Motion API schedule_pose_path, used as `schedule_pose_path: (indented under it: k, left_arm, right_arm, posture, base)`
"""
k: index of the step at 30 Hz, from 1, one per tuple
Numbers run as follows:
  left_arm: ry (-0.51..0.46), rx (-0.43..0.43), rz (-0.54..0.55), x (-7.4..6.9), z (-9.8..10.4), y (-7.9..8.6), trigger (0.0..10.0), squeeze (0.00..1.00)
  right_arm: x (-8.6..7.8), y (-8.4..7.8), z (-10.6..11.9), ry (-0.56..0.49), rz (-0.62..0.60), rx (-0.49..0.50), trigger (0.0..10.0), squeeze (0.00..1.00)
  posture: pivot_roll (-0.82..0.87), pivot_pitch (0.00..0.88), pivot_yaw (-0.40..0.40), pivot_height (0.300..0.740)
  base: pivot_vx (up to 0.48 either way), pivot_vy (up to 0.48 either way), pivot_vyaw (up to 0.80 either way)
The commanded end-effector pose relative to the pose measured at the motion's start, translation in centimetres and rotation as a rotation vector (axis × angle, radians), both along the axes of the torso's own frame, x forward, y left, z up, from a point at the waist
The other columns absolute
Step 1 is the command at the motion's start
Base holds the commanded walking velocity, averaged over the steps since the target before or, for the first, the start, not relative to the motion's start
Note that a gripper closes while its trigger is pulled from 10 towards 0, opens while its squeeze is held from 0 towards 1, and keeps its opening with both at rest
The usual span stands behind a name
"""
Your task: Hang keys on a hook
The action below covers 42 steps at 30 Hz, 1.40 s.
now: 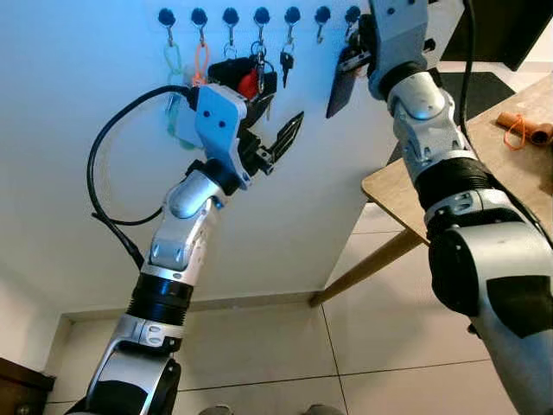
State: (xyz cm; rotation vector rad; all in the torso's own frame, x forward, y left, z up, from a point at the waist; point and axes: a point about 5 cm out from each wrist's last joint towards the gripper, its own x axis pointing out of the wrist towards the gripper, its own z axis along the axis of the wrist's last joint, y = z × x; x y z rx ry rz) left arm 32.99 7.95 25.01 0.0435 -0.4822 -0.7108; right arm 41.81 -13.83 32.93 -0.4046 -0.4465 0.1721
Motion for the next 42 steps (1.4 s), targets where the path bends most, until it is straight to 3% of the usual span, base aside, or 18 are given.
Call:
schedule_pose_path:
  k: [1,16,29,42]
  left_arm:
    - [0.012,0.008,-0.001,-0.2,-0.2,-0.2,10.0,0.0]
    - [0.017,0.036,-0.009,-0.2,-0.3,-0.3,10.0,0.0]
    - [0.013,0.008,-0.023,-0.3,0.1,-0.4,10.0,0.0]
    - [0.021,0.015,-0.044,-0.4,-0.1,-0.7,10.0,0.0]
  right_arm:
    - [0.1,0.4,0.0,0.001,0.004,-0.021,10.0,0.0]
    - [0.4,-0.5,-2.1,0.073,-0.044,-0.057,10.0,0.0]
    - [-0.7,0.0,0.8,-0.145,0.022,0.039,10.0,0.0]
    - [-0.9,0.1,-0.4,-0.132,0.041,0.034,10.0,0.0]
  posture:
    - [0.04,0.096,-0.065,0.74]
    - [0.03,0.094,-0.05,0.74]
    - [0.03,0.092,-0.05,0.74]
    - [0.03,0.09,-0.045,0.74]
  base:
    - [0.0,0.0,0.0]
    - [0.0,0.0,0.0]
    - [0.0,0.0,0.0]
    - [0.0,0.0,0.0]
